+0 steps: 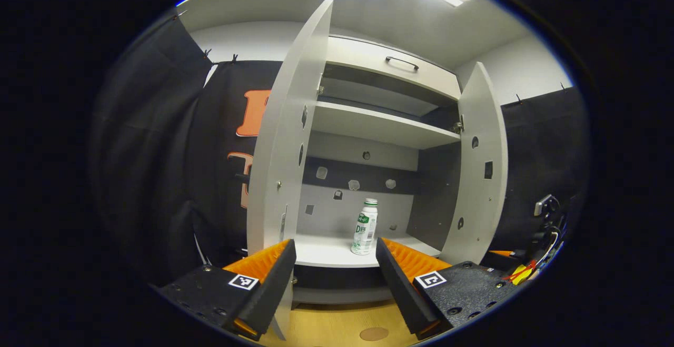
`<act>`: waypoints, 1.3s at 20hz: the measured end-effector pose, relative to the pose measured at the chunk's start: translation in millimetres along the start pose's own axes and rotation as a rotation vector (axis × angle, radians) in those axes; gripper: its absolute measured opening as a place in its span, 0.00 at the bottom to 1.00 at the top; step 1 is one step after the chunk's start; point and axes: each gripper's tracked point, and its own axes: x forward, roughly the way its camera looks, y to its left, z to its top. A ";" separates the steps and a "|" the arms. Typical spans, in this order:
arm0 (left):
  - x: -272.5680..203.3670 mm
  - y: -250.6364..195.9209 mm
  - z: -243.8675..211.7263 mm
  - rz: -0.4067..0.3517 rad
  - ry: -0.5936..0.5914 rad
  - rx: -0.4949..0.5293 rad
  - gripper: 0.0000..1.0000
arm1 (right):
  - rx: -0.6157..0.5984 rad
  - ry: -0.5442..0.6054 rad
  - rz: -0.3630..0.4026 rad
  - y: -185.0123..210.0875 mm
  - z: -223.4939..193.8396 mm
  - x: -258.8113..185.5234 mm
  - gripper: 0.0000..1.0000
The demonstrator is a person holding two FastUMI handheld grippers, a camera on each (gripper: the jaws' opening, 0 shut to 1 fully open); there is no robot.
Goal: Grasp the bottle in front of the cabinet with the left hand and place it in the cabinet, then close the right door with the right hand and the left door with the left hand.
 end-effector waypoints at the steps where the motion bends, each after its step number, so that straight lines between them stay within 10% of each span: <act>1: -4.1 1.4 1.0 -0.009 -0.002 -0.005 0.93 | 0.004 0.007 0.021 14.0 -1.2 1.7 0.93; 6: -25.9 14.3 2.7 -0.040 -0.004 -0.027 0.93 | 0.020 0.019 0.049 54.5 -3.7 3.1 0.94; 26: -29.7 212.6 -52.6 0.357 0.077 0.064 0.95 | 0.053 -0.043 -0.028 49.0 59.8 -40.6 0.94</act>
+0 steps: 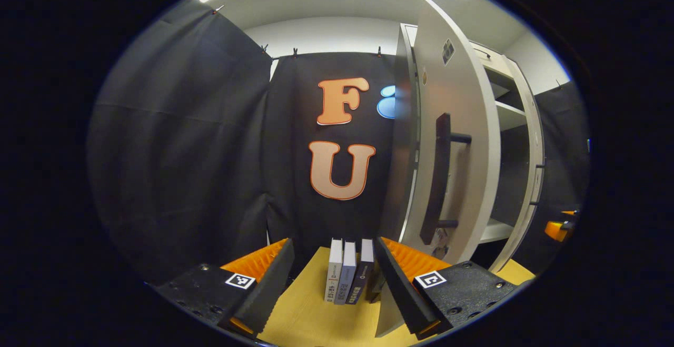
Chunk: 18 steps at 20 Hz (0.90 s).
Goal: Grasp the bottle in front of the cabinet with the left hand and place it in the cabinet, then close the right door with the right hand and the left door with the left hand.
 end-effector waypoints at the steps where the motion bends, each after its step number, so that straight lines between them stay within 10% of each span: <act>1: 6.6 2.7 -6.4 0.007 0.008 0.007 0.93 | -0.006 -0.006 -0.005 -2.7 3.5 -2.1 0.94; 18: 23.4 -35.9 -44.1 -0.118 0.054 0.047 0.97 | -0.038 -0.019 -0.033 -11.3 17.0 -11.3 0.98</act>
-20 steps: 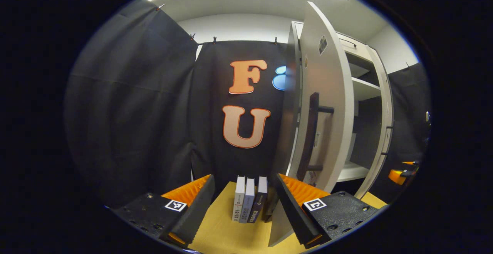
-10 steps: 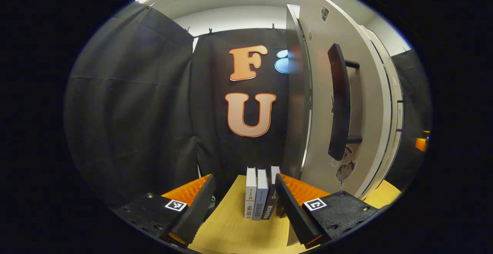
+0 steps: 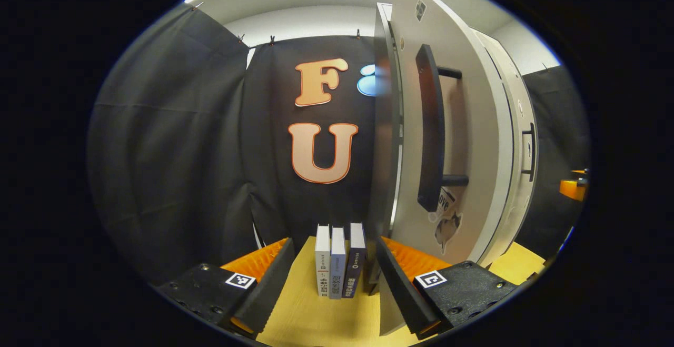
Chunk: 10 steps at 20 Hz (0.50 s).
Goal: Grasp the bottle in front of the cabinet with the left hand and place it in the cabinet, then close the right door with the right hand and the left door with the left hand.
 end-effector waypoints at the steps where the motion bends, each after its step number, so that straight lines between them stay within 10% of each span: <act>1: 0.1 -3.7 -0.5 -0.010 0.000 -0.002 0.97 | 0.000 0.001 -0.001 -1.2 -0.9 -1.2 0.98; 10: -3.0 -24.5 -8.5 -0.044 0.023 -0.027 0.92 | 0.002 -0.018 -0.006 -18.1 -2.1 -4.4 0.98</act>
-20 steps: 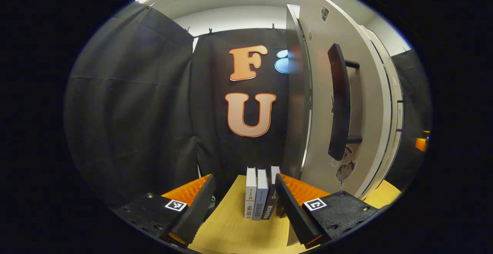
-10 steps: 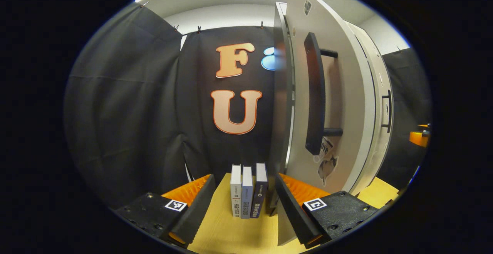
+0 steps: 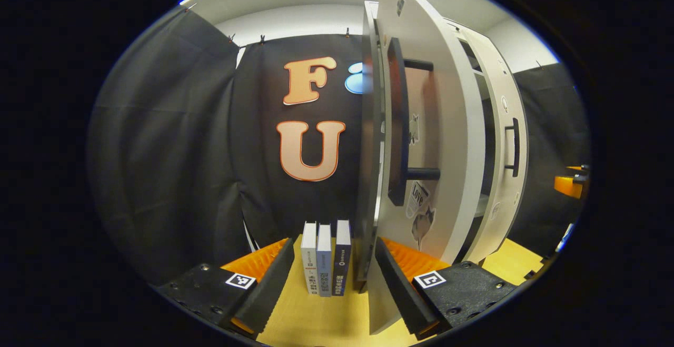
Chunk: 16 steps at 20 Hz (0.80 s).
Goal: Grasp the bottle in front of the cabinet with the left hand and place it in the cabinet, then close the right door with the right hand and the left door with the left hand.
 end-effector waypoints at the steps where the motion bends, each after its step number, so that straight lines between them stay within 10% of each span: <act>1: -0.8 -3.4 -1.6 -0.004 0.007 -0.018 0.94 | 0.003 -0.003 0.003 -1.7 0.4 0.4 0.98; 16: 27.1 -105.2 -6.4 -0.101 0.022 0.003 0.90 | -0.072 -0.023 0.000 -53.7 -0.6 14.4 0.98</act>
